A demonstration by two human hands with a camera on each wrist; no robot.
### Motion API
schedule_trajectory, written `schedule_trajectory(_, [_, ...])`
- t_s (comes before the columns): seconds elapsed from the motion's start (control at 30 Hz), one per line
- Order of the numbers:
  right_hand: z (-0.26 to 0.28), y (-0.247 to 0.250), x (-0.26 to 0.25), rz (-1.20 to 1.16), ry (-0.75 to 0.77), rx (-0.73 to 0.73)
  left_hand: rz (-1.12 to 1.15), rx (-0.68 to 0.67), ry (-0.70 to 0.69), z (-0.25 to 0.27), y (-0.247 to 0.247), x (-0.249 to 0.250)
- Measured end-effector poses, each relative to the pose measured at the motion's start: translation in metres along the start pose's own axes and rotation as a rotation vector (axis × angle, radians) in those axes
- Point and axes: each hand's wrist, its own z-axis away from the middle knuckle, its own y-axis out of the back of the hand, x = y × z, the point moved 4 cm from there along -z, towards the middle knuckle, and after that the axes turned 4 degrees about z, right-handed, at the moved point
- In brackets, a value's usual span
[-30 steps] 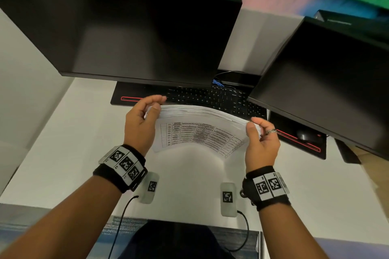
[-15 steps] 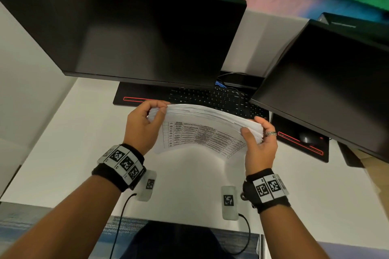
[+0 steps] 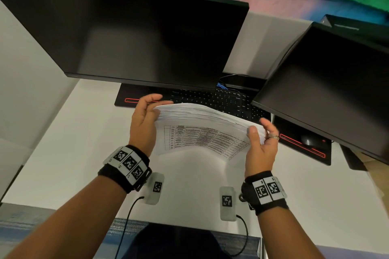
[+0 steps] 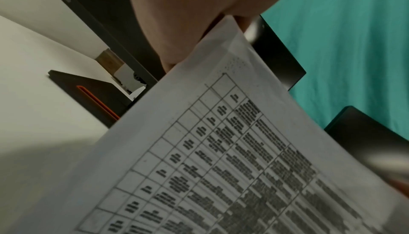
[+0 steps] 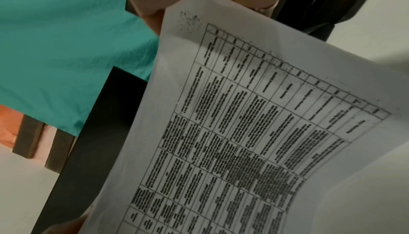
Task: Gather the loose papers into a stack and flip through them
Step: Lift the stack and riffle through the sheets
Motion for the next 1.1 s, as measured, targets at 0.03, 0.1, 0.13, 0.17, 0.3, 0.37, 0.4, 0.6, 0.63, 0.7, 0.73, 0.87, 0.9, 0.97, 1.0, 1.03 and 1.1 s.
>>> schedule_trajectory(0.03, [0.000, 0.002, 0.002, -0.026, 0.010, -0.032, -0.028, -0.047, -0.006, 0.002, 0.002, -0.003])
schedule_trajectory(0.1, [-0.002, 0.011, 0.011, -0.014, 0.040, -0.104, -0.077, -0.142, 0.021, 0.008, 0.009, -0.012])
schedule_trajectory(0.13, [-0.002, 0.014, 0.014, 0.008, 0.038, -0.135, -0.094, -0.163, 0.060, 0.010, 0.011, -0.017])
schedule_trajectory(0.17, [-0.003, 0.016, 0.019, 0.030, 0.015, -0.156, -0.119, -0.167, 0.099, 0.010, 0.013, -0.024])
schedule_trajectory(0.3, [-0.001, 0.010, 0.029, 0.078, -0.115, -0.156, -0.261, -0.182, 0.148, 0.008, 0.007, -0.041])
schedule_trajectory(0.37, [-0.002, 0.006, 0.028, 0.041, -0.159, -0.140, -0.245, -0.161, 0.157, 0.008, 0.004, -0.042])
schedule_trajectory(0.4, [-0.001, 0.006, 0.026, 0.027, -0.147, -0.138, -0.233, -0.151, 0.140, 0.008, 0.004, -0.040])
schedule_trajectory(0.6, [0.000, 0.020, 0.023, 0.109, -0.063, -0.204, -0.146, -0.281, 0.080, 0.006, 0.017, -0.039])
schedule_trajectory(0.63, [-0.002, 0.020, 0.025, 0.132, -0.073, -0.226, -0.088, -0.303, 0.109, 0.006, 0.017, -0.043])
schedule_trajectory(0.7, [-0.007, 0.020, 0.029, 0.135, -0.088, -0.236, -0.051, -0.307, 0.145, 0.007, 0.012, -0.048])
schedule_trajectory(0.73, [-0.009, 0.019, 0.029, 0.117, -0.094, -0.223, -0.076, -0.291, 0.150, 0.006, 0.010, -0.048])
schedule_trajectory(0.87, [-0.007, 0.013, 0.025, 0.118, -0.115, -0.206, -0.323, -0.251, 0.058, 0.004, -0.001, -0.039])
schedule_trajectory(0.9, [-0.006, 0.014, 0.024, 0.110, -0.106, -0.193, -0.336, -0.218, 0.032, 0.004, -0.001, -0.035])
schedule_trajectory(0.97, [-0.006, 0.018, 0.021, 0.092, -0.069, -0.153, -0.329, -0.180, -0.015, 0.006, -0.001, -0.027])
schedule_trajectory(1.0, [-0.005, 0.019, 0.023, 0.092, -0.052, -0.149, -0.341, -0.184, -0.021, 0.006, 0.000, -0.028])
schedule_trajectory(1.03, [-0.003, 0.018, 0.026, 0.106, -0.053, -0.164, -0.363, -0.200, -0.016, 0.008, 0.001, -0.031])
schedule_trajectory(1.1, [0.001, 0.014, 0.041, 0.170, -0.081, -0.219, -0.409, -0.230, 0.030, 0.011, 0.001, -0.045])
